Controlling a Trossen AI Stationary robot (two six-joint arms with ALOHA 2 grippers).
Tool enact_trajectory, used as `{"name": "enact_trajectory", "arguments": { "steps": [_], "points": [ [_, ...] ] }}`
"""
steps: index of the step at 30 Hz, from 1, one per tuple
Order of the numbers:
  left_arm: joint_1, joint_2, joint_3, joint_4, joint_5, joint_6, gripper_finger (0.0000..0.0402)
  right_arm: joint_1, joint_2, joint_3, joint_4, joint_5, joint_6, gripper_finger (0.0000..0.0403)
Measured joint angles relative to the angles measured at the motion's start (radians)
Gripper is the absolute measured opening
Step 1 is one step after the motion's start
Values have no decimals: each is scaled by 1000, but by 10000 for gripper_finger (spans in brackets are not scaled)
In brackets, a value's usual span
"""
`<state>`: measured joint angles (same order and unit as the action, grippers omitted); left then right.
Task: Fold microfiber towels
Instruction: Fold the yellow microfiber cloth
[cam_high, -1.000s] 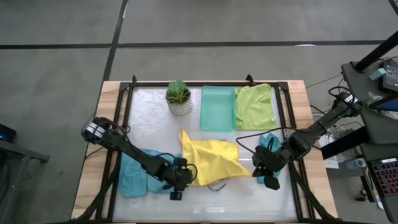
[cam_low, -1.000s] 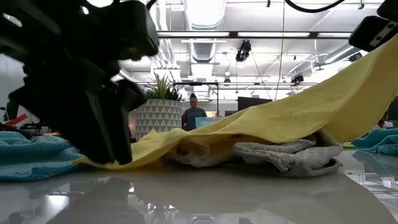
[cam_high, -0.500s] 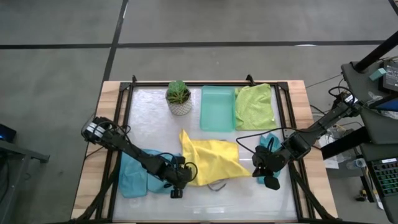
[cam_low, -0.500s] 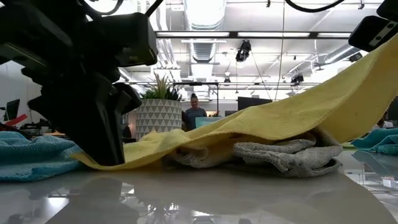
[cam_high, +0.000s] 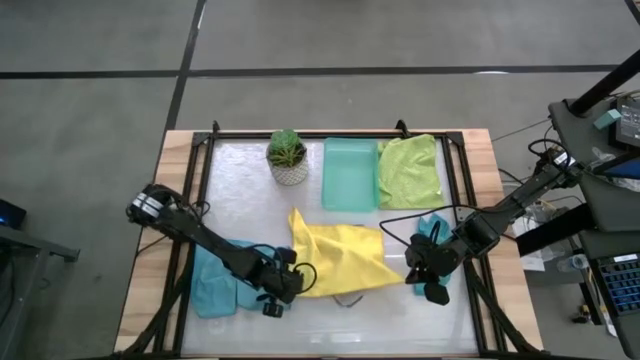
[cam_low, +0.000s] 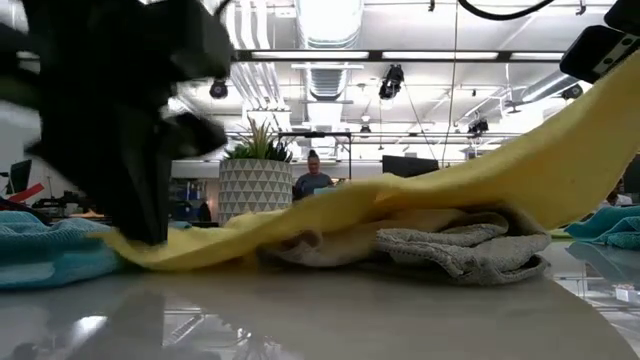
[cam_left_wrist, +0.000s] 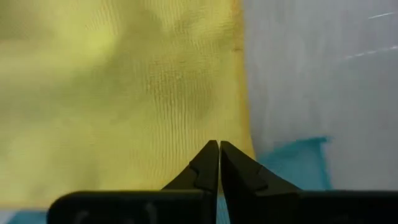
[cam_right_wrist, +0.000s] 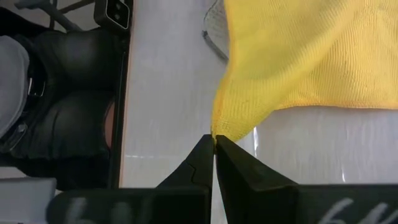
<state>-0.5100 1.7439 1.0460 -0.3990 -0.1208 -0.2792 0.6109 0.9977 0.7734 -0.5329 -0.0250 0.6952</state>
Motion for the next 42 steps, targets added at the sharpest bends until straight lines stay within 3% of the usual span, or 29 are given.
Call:
{"name": "enact_trajectory", "arguments": {
  "steps": [5, 16, 22, 29, 37, 42],
  "points": [
    [-15, -6, 23, -71, 33, 2, 25, 0, 0, 0, 20, 14, -15, 8],
    [-56, 35, 29, -54, -18, 46, 162, 0, 0, 0, 27, 25, -43, 8],
    [-69, 49, 39, -44, -79, 54, 175, 0, 0, 0, 27, 25, -45, 8],
    [-68, 49, 39, -55, -97, 51, 137, 0, 0, 0, 26, 25, -45, 8],
    [-67, 47, 39, -56, -116, 39, 12, 0, 0, 0, 29, 26, -54, 8],
    [-65, 9, 39, -62, -121, 31, 4, 0, 0, 0, 43, 47, -106, 8]
  ]
}}
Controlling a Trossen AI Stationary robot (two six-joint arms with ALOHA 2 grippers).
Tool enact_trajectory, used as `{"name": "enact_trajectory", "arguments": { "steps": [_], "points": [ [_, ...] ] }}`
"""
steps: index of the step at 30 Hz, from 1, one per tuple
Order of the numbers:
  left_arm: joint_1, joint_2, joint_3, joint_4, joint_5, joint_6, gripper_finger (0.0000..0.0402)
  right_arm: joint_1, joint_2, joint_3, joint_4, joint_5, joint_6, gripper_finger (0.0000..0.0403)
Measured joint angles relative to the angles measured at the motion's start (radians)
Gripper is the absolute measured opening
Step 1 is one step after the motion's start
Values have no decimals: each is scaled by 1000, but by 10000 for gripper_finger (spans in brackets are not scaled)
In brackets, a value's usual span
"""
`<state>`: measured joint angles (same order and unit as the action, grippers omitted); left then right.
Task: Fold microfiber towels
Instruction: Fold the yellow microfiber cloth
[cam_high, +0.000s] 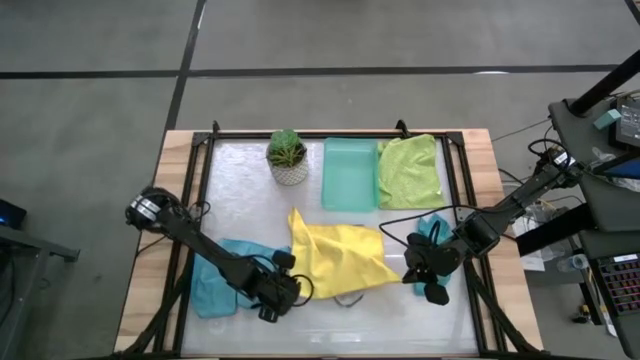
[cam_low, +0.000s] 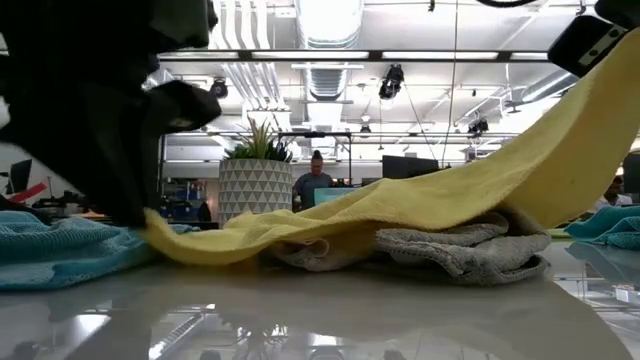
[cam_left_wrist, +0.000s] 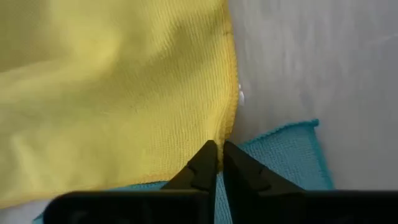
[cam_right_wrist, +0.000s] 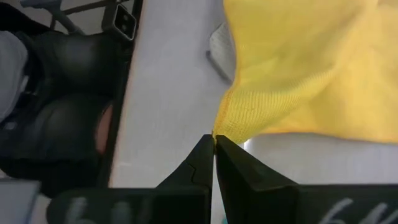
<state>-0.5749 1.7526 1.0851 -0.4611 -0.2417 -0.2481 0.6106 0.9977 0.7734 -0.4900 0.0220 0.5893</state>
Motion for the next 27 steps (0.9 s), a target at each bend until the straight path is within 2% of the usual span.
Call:
{"name": "enact_trajectory", "arguments": {
  "steps": [3, 9, 15, 27],
  "points": [
    [6, -40, 0, -2, -3, 0, 2, 0, 0, 0, 1, 36, -45, 8],
    [11, -154, 0, 0, -81, -8, 1, 0, 0, 0, 68, 106, -191, 8],
    [11, -271, 0, 4, -106, -34, 1, 0, 0, 0, 157, 108, -269, 8],
    [21, -434, 0, -3, -161, -26, 0, 0, -48, 30, 195, 108, -337, 8]
  ]
}}
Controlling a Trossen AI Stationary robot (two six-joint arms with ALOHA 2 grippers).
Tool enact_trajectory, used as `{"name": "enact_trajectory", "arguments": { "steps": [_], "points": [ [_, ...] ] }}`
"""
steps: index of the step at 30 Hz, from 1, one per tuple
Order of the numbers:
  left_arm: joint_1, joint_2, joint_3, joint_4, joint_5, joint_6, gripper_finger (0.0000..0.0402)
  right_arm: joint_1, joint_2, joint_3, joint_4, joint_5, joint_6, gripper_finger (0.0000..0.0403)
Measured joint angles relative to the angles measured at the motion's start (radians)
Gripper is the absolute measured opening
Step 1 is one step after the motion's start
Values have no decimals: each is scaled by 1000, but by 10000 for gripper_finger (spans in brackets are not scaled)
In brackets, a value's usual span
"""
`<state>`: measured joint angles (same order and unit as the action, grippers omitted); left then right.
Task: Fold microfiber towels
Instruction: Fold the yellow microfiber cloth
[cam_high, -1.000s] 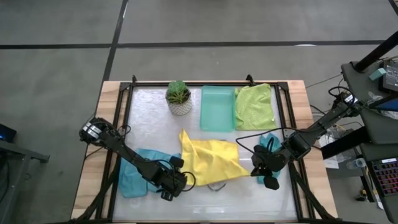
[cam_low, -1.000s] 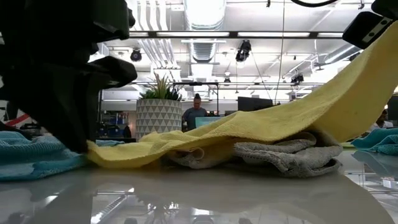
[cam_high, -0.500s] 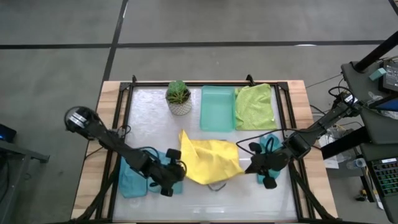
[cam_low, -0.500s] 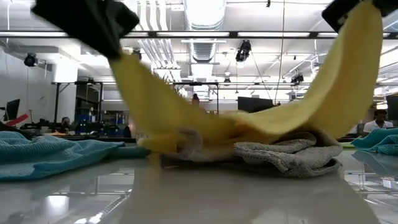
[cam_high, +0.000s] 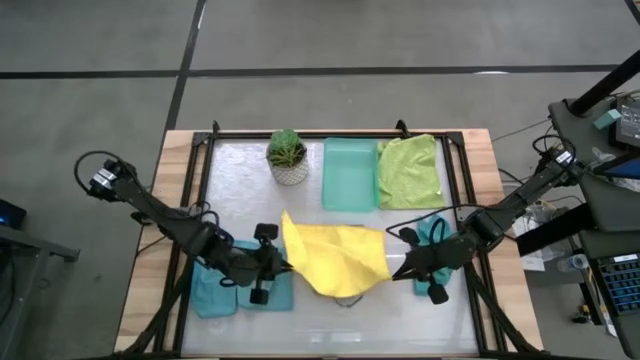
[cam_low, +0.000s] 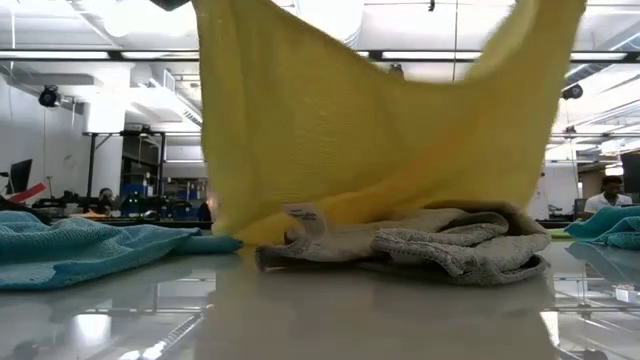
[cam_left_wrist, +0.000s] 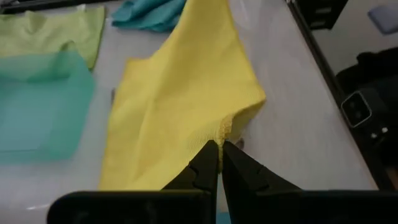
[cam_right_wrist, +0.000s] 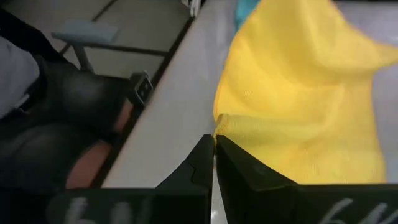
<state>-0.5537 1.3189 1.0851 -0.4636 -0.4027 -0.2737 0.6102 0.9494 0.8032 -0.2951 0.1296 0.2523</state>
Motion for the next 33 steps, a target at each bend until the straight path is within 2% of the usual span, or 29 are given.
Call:
{"name": "enact_trajectory", "arguments": {
  "steps": [10, 17, 24, 29, 33],
  "points": [
    [5, -64, -1, -4, -24, 48, 0, -2, -11, 119, -64, 32, -27, 8],
    [89, -171, -1, -44, -30, 80, 0, -17, 1, 278, -212, 88, -49, 8],
    [232, -350, -1, -99, -26, 182, 0, -132, 14, 438, -408, 192, -75, 8],
    [330, -456, -1, -114, -24, 306, 0, -260, 14, 528, -511, 196, -171, 8],
    [376, -515, -1, -192, 34, 308, 0, -324, 11, 582, -582, 151, -181, 8]
  ]
}}
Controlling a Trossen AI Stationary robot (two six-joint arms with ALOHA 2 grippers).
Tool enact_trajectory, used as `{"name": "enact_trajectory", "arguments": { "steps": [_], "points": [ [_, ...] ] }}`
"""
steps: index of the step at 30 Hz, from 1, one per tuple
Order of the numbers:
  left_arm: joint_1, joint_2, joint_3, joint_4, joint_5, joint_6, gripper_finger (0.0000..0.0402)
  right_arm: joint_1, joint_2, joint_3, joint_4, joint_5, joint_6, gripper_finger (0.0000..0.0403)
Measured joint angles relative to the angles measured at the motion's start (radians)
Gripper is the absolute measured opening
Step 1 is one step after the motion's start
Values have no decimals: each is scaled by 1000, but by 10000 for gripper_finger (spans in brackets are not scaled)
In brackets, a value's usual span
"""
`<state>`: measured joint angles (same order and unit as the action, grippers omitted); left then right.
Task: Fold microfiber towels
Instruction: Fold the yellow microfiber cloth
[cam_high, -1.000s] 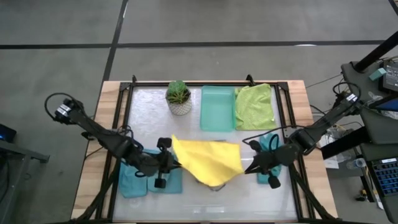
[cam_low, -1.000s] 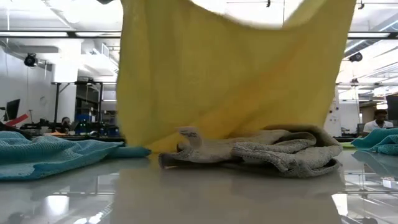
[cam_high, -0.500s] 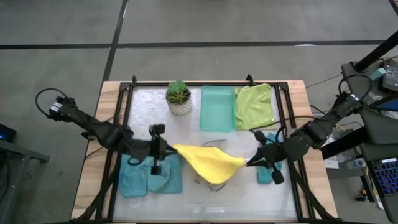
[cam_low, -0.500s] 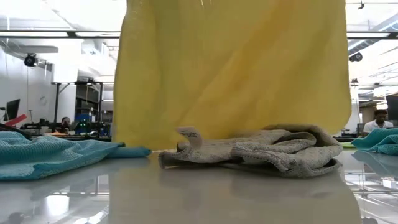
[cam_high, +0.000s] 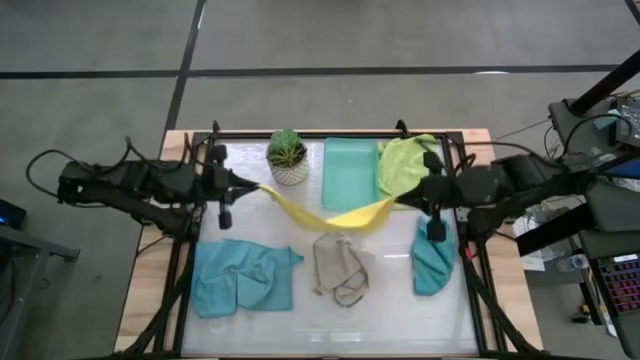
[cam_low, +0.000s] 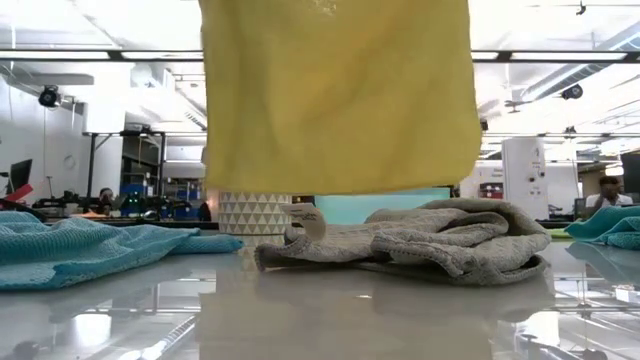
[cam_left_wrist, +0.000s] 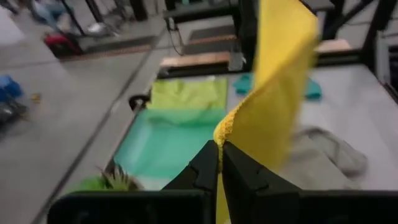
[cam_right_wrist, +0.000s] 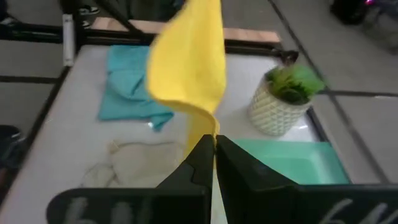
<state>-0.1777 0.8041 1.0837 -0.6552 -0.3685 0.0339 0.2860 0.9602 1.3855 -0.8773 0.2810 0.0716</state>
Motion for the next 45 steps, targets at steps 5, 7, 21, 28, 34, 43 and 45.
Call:
{"name": "enact_trajectory", "arguments": {
  "steps": [5, 7, 21, 28, 34, 43, 45],
  "points": [
    [-22, -9, -27, -45, 110, -51, 0, -1, -3, -47, -15, -119, 71, 8],
    [-39, 4, -49, -41, 149, -69, 0, 14, 0, -93, -6, -163, 116, 8],
    [-314, 348, -191, 141, 290, -367, 0, 269, 85, -603, 614, -310, 360, 8],
    [-324, 464, -192, 123, 441, -477, 0, 328, 194, -666, 716, -372, 505, 8],
    [-322, 504, -199, 126, 596, -481, 0, 367, 255, -666, 773, -404, 626, 8],
    [-324, 511, -208, 99, 515, -497, 0, 375, 273, -653, 786, -331, 682, 8],
    [-324, 510, -208, 68, 481, -494, 0, 361, 275, -653, 784, -330, 671, 8]
  ]
}}
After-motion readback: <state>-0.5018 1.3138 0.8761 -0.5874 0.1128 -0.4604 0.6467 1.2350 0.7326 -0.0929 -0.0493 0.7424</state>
